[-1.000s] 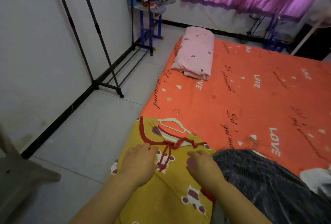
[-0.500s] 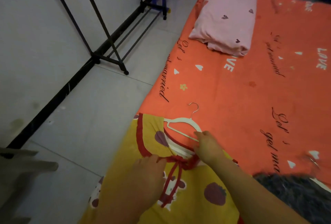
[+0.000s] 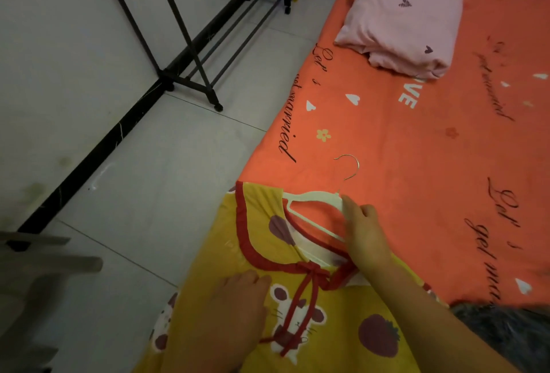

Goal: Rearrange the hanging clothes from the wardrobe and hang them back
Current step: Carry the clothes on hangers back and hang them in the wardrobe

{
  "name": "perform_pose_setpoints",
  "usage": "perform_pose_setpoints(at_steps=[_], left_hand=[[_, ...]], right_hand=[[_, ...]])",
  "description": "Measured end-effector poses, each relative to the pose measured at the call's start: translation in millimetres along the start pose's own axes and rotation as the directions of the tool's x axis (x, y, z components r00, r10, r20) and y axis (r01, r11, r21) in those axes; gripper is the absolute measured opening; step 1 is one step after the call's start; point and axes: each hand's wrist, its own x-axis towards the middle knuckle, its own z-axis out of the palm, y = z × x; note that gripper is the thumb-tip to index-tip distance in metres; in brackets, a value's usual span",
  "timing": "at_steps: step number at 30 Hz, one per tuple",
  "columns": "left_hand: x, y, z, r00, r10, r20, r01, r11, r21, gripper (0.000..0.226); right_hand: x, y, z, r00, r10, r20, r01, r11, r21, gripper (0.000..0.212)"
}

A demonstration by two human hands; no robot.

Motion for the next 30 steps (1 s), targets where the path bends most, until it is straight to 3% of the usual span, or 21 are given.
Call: perform_pose_setpoints(at_steps=[6,11,18,25,30], left_hand=[[-41.4,-6.8,-48.3,0.965,-0.016,-0.26,-0.011,0.995,-0.099,0.06],[-108.7,-22.1,-91.9,0.841,-0.069,-0.536,0.005,0.993,-0.12,0.06],[-271.9,-69.4,-125.4,0.687,-0.202,-0.698,0.098,0.978,-0.186,0.063],[-515.9,-148.9,-101.9,0.336,-0.373,-0.865,0.184,0.927,-0.328,0.055],[-692.3,-190.5,-46.5,0.112,-0.508,-0.854,0.247,0.847,-0.471,0.048]], right_hand=[[-64.3,-62.5,-48.5,0.965,-0.228,-0.131,0.227,0.974,-0.029,0.052],[-131.6,-137.1,-88.8,0.909,-0.386,-0.159,0.391,0.92,-0.002,0.052],[-260.3,-278.4,-128.3,0.705,-0.695,-0.146,0.698,0.715,-0.031,0.053],[-444.1,-435.7,-117.1,0.411,-0.906,-0.102,0.905,0.419,-0.079,0.043],[-593.2,-522.2,-88.1,0.155,-0.988,-0.002,0.986,0.155,-0.058,0.044]])
